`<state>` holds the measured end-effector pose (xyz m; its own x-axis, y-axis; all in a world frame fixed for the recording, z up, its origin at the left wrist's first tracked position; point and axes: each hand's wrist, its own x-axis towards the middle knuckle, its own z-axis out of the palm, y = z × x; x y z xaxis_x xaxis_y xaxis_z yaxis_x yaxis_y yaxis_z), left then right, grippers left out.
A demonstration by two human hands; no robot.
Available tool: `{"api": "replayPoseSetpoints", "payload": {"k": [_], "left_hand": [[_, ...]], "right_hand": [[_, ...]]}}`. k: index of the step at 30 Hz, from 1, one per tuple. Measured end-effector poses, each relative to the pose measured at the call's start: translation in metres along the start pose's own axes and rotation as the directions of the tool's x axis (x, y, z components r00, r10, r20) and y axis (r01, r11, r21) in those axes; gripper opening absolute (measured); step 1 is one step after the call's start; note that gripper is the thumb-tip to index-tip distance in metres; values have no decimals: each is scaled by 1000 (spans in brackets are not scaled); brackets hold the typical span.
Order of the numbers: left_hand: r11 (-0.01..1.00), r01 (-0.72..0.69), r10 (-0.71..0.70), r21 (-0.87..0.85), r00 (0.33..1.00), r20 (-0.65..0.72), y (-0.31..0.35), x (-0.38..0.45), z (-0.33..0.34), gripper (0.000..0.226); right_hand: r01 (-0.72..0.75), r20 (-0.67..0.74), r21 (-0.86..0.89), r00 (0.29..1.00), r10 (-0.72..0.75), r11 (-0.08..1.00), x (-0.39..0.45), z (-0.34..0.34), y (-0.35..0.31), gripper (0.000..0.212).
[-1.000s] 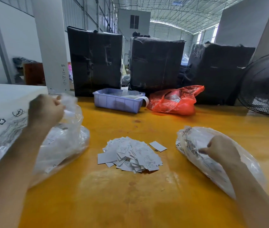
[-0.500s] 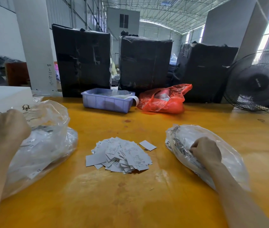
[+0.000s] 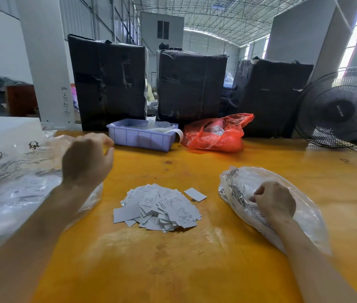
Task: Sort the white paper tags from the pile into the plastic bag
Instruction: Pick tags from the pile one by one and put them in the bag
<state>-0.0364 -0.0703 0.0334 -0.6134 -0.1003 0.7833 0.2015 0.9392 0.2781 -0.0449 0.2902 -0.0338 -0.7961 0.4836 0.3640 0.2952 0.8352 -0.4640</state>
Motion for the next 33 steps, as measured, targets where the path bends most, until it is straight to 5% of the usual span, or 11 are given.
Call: {"api": "replayPoseSetpoints", "payload": {"k": [3, 11, 15, 18, 20, 23, 25, 28, 33], "left_hand": [[987, -58, 71, -150, 994, 85, 21, -14, 17, 16], [909, -138, 262, -392, 923, 282, 53, -51, 46, 14], [871, -48, 236, -489, 914, 331, 64, -57, 48, 13], [801, 113, 161, -588, 905, 393, 70, -61, 49, 9], [652, 326, 83, -685, 867, 492, 73, -62, 48, 18], [300, 652, 49, -697, 719, 693, 74, -60, 48, 76], [172, 767, 82, -618, 614, 785, 72, -57, 49, 97], [150, 827, 146, -542, 523, 840, 64, -56, 47, 73], [146, 838, -10, -526, 533, 846, 59, -59, 49, 15]], "right_hand": [[-2, 8, 130, 1000, 1, 992, 2, -4, -1, 30], [81, -237, 442, 971, 29, 894, 9, -9, -8, 10], [95, -142, 822, 989, 41, 562, 1, -19, -29, 15], [-47, 57, 972, 998, -37, 232, -16, -29, -49, 13], [-206, 211, 978, 964, -161, 45, -30, -30, -65, 14], [-344, 351, 936, 885, -307, 79, -53, -22, -91, 14], [-378, 391, 919, 847, -362, 109, -66, -15, -103, 12], [-343, 363, 931, 857, -366, 121, -76, -7, -109, 9], [-336, 367, 929, 891, -267, 155, -77, 1, -104, 18]]}}
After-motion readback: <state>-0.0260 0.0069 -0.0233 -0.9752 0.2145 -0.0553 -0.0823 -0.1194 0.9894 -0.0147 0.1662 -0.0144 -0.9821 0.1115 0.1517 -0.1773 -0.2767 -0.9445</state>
